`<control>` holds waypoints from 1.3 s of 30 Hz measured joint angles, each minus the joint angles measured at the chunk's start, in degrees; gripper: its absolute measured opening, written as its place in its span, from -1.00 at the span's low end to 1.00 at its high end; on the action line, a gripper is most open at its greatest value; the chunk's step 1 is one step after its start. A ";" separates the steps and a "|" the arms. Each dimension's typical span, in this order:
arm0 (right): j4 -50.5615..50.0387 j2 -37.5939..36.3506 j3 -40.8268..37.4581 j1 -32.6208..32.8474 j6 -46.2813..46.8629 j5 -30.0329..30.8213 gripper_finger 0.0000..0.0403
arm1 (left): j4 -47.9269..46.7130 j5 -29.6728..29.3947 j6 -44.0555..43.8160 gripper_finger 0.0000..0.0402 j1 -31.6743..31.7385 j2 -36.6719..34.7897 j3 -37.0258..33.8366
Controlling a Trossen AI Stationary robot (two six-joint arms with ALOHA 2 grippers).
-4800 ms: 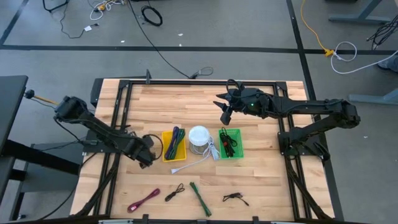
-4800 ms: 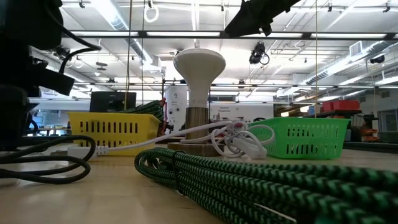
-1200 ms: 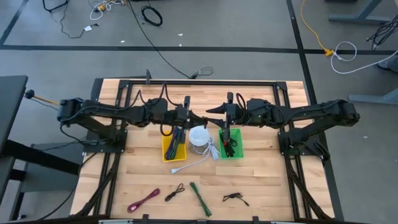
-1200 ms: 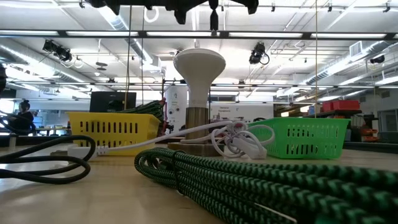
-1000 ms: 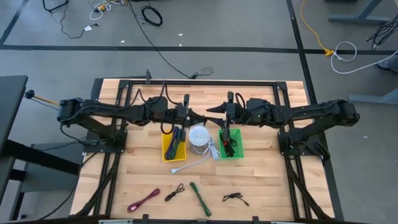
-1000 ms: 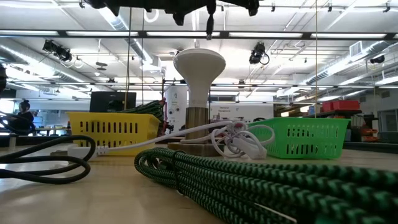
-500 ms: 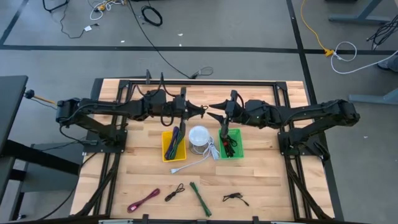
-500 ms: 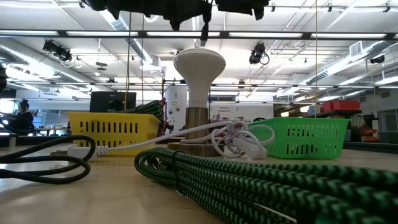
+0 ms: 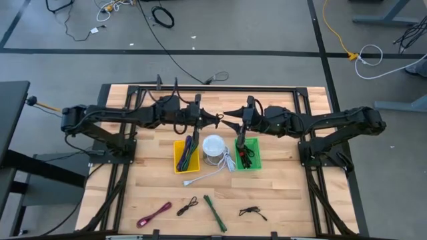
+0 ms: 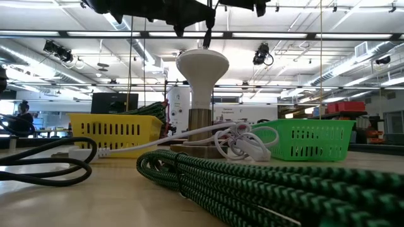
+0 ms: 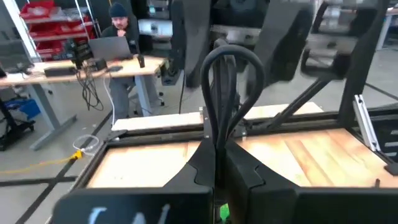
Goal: Pick & Place USB Port
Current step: Put the black charger cable into the green basket
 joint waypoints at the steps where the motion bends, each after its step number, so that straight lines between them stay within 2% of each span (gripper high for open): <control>1: 0.60 0.00 0.00 -0.02 0.01 -0.79 -0.30 | -0.11 0.28 -0.15 -0.94 0.00 0.06 -0.02; 6: 0.96 -0.03 0.00 0.00 0.60 -3.37 -0.38 | 0.63 0.99 -0.32 -0.94 -0.39 1.18 -0.09; 11: 0.98 -0.03 0.00 -0.02 -0.95 -2.67 -0.91 | 1.17 1.40 -0.95 -0.92 -0.53 1.55 -0.02; 21: -0.31 -0.16 0.00 -0.02 -0.41 1.24 -0.98 | 1.14 1.38 -0.97 -0.69 -0.53 1.53 -0.02; 27: -8.54 -3.87 0.00 0.22 2.03 2.98 -0.99 | 0.07 0.31 -0.94 -0.66 -0.11 1.50 -0.02; 33: -21.61 -9.44 0.03 0.30 10.30 3.83 -0.99 | -1.96 -1.03 0.29 -0.66 0.02 0.03 -0.01; 36: -30.51 -10.15 -0.06 0.96 16.92 3.78 -1.00 | -2.07 -1.09 0.37 -0.66 0.02 -0.97 -0.02; 39: -34.39 -10.11 -2.40 2.57 24.40 3.78 -1.00 | -2.60 -1.13 0.37 -0.66 0.02 -1.57 -0.02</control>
